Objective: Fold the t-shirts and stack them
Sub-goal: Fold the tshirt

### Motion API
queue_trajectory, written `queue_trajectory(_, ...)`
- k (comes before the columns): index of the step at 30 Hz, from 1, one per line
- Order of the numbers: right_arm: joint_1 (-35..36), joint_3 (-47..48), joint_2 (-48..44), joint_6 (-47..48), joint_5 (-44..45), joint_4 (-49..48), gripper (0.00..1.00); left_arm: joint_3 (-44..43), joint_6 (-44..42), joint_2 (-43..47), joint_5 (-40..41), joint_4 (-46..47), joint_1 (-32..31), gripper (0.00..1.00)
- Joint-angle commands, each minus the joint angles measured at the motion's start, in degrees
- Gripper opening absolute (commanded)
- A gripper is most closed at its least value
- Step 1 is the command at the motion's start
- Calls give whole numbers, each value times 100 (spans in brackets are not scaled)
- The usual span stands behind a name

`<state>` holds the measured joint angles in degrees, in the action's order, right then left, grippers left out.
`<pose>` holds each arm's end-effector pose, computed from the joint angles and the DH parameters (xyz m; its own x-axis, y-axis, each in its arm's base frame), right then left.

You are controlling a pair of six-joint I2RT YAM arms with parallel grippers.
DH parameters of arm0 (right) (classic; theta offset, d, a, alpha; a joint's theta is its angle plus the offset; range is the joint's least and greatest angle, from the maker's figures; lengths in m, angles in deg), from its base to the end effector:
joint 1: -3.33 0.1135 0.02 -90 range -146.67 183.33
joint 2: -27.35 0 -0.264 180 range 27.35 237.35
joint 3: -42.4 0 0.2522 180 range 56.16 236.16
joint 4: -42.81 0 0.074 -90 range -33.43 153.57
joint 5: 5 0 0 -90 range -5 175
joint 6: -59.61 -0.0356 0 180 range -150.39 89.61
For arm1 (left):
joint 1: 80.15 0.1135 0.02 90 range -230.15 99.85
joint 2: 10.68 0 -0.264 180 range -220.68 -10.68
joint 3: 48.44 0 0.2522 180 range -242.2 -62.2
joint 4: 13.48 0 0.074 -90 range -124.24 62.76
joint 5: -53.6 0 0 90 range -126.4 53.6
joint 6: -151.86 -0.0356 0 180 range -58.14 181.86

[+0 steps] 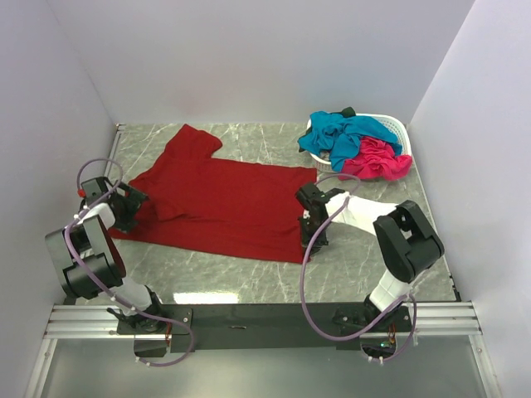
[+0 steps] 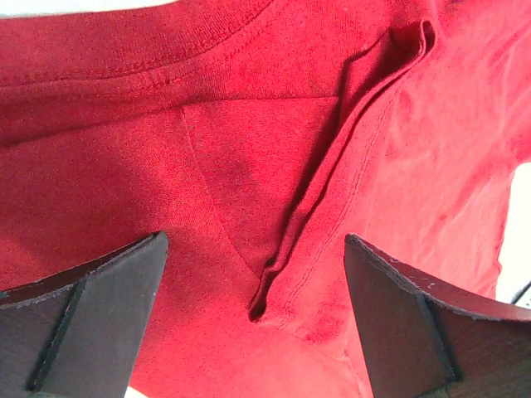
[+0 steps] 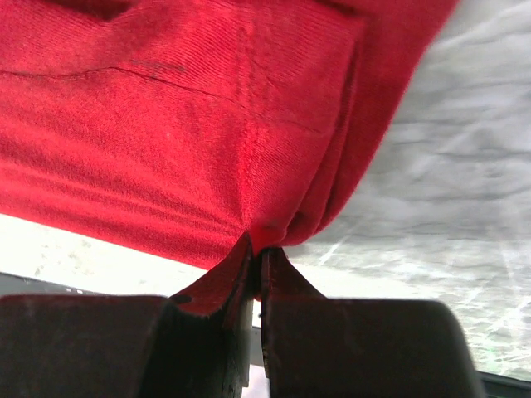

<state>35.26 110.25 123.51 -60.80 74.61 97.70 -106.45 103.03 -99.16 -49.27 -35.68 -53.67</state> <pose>0.2370 0.1553 0.1481 -0.9993 -0.0361 -0.0115 -0.0377 0.9760 0.2144 0.2687 0.1250 0.1631 -0.3292 -0.8810 -0.3399 -0.7047 0.4688 -0.5325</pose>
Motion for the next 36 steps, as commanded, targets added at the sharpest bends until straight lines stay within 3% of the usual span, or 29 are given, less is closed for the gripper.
queue_trajectory(1,296,-65,341,132,73,352,0,233,-461,-72,671,-465,217,97)
queue_trajectory(10,631,120,325,132,63,546,2,110,-469,112,662,-517,209,97)
queue_trajectory(12,622,224,255,150,125,685,16,-101,-504,331,706,-692,174,97)
queue_trajectory(13,631,260,185,158,186,739,30,-171,-522,428,732,-754,147,97)
queue_trajectory(17,622,489,26,185,414,994,46,-453,-610,981,864,-1097,-46,97)
queue_trajectory(25,298,1078,-430,247,793,1381,50,-93,-444,1492,1269,-1466,-1091,92)
queue_trajectory(30,-168,999,-992,211,224,733,50,-136,-232,1685,1514,-1695,-1662,90)
queue_trajectory(36,-309,1429,-1064,440,187,397,50,-32,-294,1800,1858,-1704,-1892,89)
